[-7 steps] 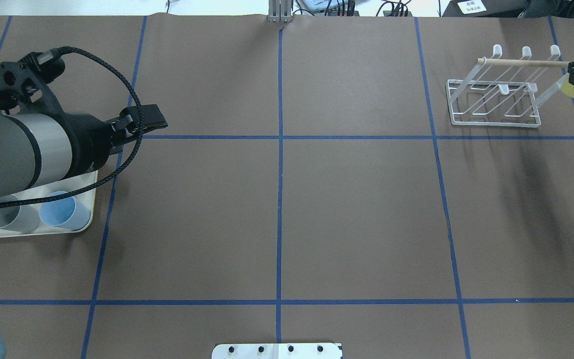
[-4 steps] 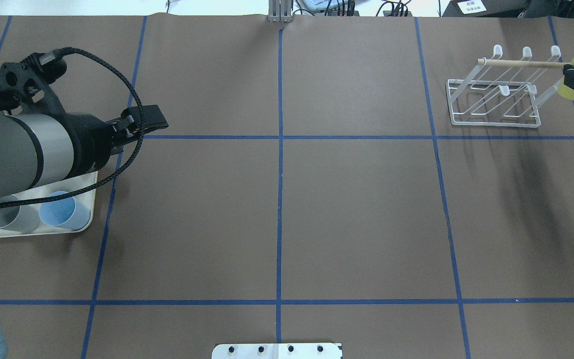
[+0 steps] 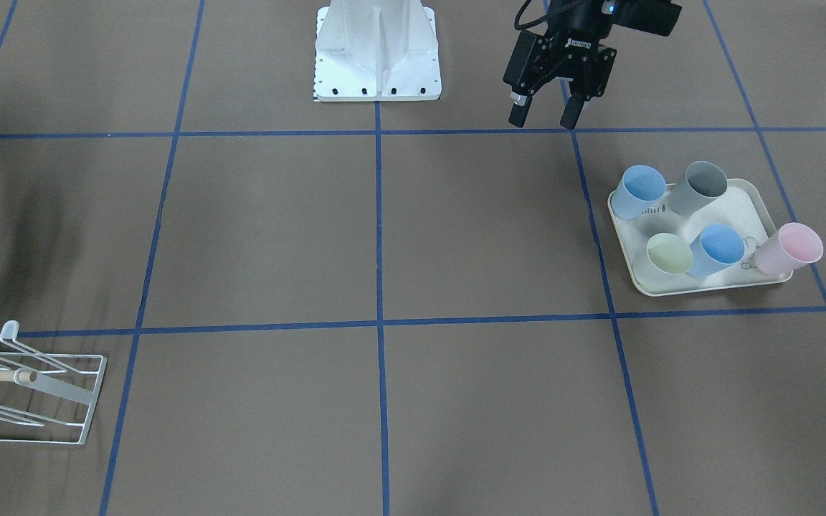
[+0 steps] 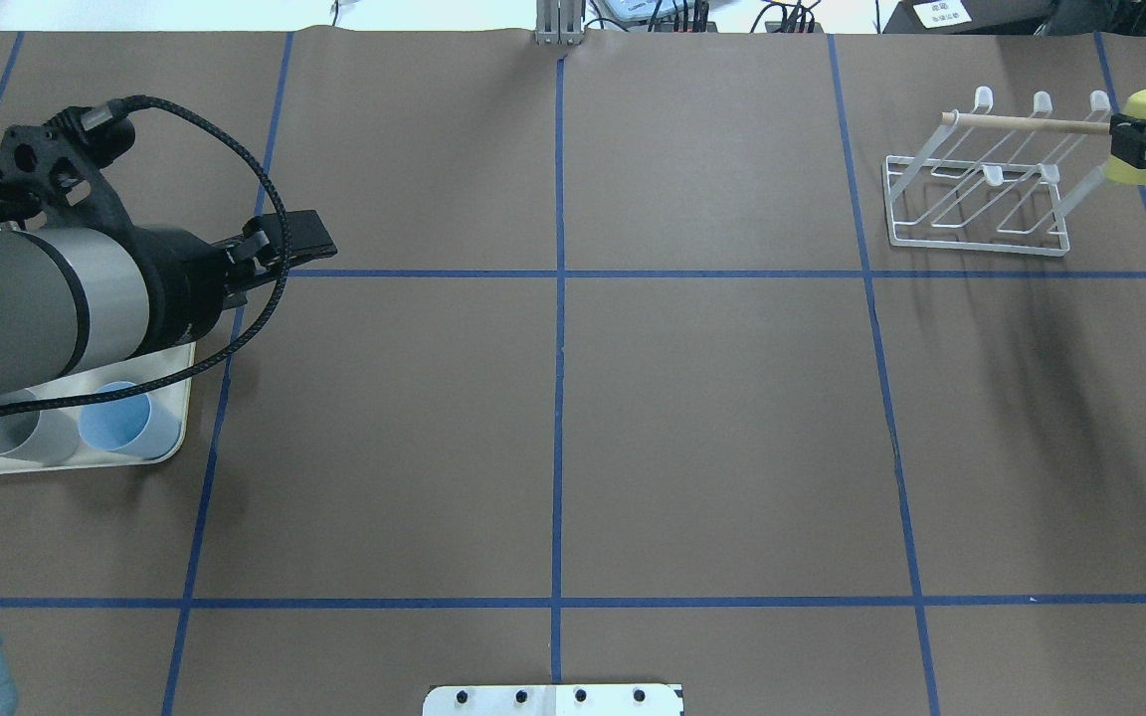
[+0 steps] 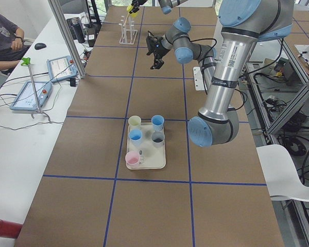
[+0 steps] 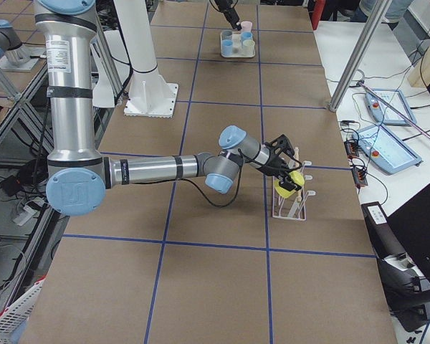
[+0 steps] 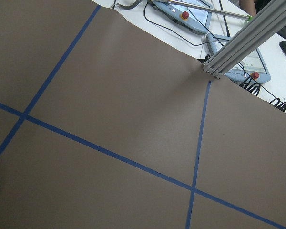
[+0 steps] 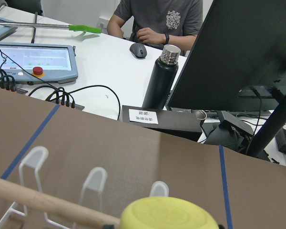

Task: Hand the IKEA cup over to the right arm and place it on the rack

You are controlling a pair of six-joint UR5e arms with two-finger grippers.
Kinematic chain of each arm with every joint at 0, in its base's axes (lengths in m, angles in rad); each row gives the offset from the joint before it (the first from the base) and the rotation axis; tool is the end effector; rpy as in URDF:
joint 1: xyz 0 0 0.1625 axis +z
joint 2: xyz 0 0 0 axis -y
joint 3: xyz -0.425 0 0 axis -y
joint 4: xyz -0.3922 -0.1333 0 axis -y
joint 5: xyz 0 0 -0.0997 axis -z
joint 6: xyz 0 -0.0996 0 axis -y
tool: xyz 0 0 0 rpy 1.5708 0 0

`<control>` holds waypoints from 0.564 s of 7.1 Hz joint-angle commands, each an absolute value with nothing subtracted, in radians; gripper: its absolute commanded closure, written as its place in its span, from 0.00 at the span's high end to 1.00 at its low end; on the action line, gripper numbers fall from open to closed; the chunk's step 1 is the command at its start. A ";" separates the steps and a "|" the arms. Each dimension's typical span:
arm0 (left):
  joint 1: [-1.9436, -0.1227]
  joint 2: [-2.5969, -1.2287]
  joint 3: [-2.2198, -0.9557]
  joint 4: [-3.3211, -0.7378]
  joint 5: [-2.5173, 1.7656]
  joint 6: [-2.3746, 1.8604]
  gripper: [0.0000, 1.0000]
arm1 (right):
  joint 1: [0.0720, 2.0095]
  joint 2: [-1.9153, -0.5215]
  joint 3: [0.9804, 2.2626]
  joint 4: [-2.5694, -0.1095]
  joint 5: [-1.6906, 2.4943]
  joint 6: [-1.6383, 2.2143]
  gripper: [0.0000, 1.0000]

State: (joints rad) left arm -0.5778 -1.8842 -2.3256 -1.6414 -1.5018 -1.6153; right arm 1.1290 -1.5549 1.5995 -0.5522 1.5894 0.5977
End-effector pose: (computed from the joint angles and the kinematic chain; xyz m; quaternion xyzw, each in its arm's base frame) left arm 0.3020 -0.3642 0.1742 0.1700 0.5121 -0.2754 0.7956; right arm -0.1095 -0.5390 0.5312 0.4360 -0.2587 0.0624 0.8597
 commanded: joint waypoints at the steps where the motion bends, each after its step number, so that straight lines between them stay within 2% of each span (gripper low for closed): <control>1: -0.578 -1.888 -2.327 -1.641 -1.502 -1.615 1.00 | 1.132 -1.551 1.604 -0.552 1.589 0.594 0.00; 4: -0.578 -1.887 -2.327 -1.641 -1.508 -1.615 1.00 | 1.135 -1.546 1.608 -0.552 1.577 0.581 0.00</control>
